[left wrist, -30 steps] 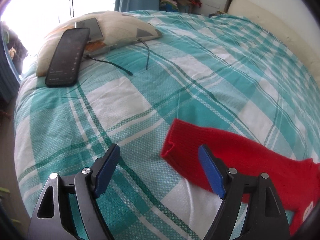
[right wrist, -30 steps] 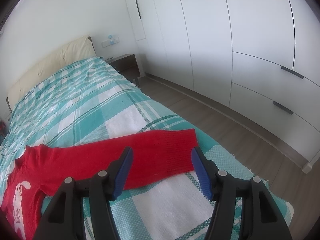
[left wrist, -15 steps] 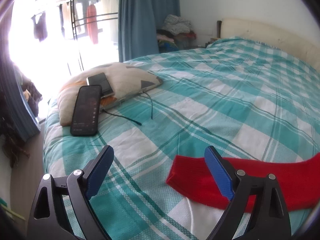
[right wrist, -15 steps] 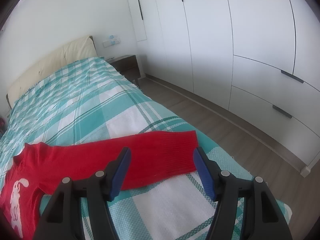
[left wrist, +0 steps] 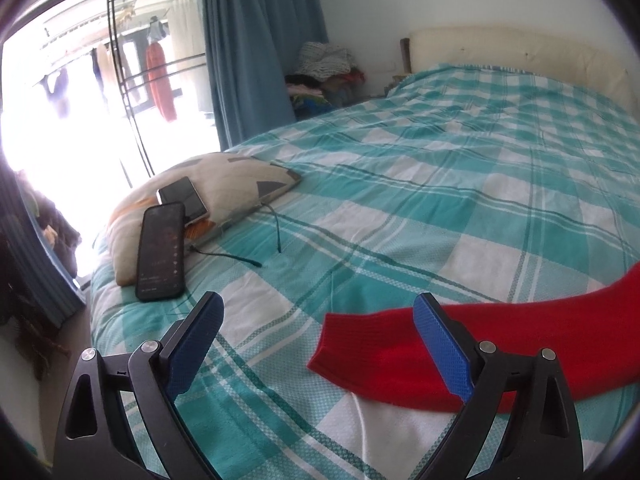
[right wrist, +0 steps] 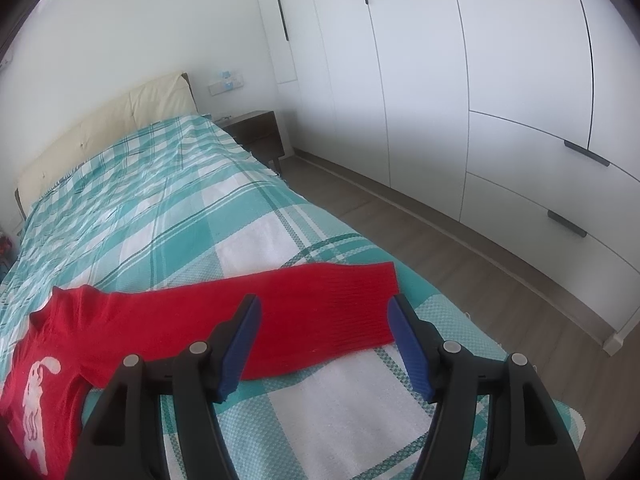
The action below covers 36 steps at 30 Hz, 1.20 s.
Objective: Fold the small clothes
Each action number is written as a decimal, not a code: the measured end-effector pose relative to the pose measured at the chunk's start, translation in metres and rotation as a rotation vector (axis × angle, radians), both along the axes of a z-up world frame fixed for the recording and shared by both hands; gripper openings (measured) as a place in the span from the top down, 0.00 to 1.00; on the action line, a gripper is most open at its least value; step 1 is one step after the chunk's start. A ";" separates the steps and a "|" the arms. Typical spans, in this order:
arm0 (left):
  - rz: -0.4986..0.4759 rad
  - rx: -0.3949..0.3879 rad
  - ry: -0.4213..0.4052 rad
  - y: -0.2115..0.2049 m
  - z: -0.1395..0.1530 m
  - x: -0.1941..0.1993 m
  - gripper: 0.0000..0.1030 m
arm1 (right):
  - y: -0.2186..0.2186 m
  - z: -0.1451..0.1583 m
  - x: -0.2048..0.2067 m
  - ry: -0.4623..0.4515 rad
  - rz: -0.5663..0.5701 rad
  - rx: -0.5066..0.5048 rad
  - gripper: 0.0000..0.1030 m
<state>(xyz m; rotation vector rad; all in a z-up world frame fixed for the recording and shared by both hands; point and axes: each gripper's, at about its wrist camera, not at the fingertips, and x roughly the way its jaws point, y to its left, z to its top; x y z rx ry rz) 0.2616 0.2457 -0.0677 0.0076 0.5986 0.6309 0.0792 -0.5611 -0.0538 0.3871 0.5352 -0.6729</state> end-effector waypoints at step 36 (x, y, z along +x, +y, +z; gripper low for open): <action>-0.013 0.022 -0.008 -0.003 0.001 0.000 0.06 | 0.000 -0.001 0.001 0.004 0.003 -0.001 0.36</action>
